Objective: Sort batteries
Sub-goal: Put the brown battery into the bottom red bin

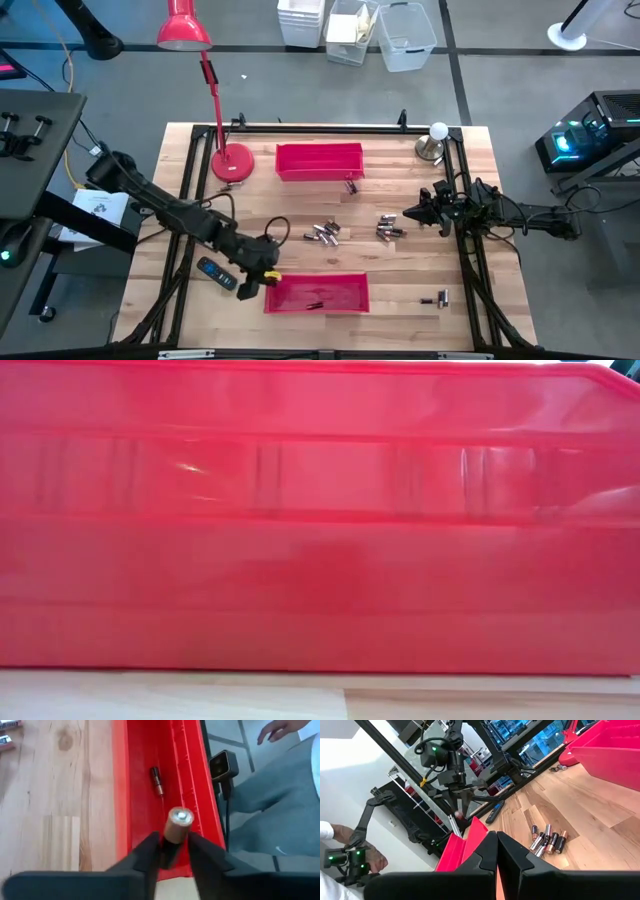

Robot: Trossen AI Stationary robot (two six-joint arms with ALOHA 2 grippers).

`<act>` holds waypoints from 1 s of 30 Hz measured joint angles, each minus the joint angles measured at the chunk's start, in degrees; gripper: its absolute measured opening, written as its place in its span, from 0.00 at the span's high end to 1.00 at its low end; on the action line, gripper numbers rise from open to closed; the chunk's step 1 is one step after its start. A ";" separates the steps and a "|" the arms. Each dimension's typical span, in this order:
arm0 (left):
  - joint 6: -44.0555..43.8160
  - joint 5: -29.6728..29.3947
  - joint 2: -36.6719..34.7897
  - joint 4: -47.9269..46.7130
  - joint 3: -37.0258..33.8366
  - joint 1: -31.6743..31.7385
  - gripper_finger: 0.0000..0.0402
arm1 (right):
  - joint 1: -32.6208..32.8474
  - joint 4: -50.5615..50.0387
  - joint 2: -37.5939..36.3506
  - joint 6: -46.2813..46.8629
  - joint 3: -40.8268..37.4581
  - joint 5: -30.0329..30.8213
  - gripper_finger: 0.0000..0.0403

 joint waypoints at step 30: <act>28.45 -15.62 5.24 -44.86 -5.44 59.49 0.44 | 0.00 0.00 0.00 0.00 0.00 0.00 1.00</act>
